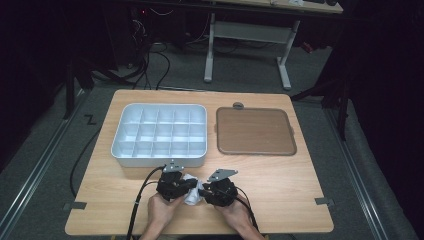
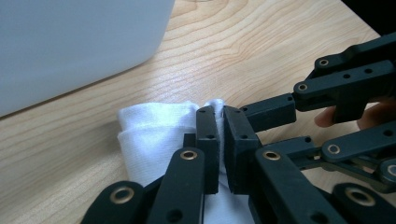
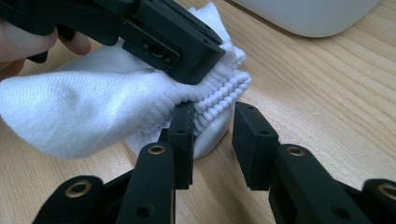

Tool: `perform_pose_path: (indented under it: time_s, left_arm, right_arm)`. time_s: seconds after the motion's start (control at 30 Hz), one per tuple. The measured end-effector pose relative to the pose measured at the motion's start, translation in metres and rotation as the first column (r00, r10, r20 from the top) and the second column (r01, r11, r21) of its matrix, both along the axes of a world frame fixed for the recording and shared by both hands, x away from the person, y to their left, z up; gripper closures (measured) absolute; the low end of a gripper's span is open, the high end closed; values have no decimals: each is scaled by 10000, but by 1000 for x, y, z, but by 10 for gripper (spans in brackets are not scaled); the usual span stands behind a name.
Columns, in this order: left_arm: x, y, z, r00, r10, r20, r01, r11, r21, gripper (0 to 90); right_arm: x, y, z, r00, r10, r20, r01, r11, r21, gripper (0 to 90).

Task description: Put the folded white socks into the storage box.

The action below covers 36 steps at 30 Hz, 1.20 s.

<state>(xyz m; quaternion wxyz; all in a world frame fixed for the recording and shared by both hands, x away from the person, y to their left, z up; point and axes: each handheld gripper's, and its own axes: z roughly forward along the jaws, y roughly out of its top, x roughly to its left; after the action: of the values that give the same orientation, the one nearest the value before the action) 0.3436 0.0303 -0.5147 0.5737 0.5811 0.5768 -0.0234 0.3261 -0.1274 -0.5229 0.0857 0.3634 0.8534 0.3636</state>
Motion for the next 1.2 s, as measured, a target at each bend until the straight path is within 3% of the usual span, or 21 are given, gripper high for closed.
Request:
perform_pose_path:
  time_s: [0.27, 0.4, 0.83, 1.0, 1.2]
  left_arm:
    - [-4, 2, 6, 9995, -154, 291, 158, 9998, -118, 792]
    - [-5, 2, 13, 9974, -175, 698, 192, 9995, -240, 735]
    - [-5, 13, 29, 9952, 65, 973, -8, 9983, -588, 626]
    - [-2, 24, 30, 9940, 333, 1040, -309, 9992, -254, 606]
    - [3, 28, 16, 9947, 557, 870, -587, 9977, 330, 595]
  right_arm:
    - [-1, -1, -1, 10000, 47, 86, -47, 10000, -19, 698]
    - [-1, -1, -1, 10000, 70, 71, -70, 10000, -30, 699]
    - [0, -2, -1, 10000, 78, 24, -78, 10000, 1, 698]
    - [0, -2, -1, 9999, 137, -15, -137, 9999, 28, 709]
    - [2, -2, 0, 9998, 179, -70, -179, 9998, 8, 715]
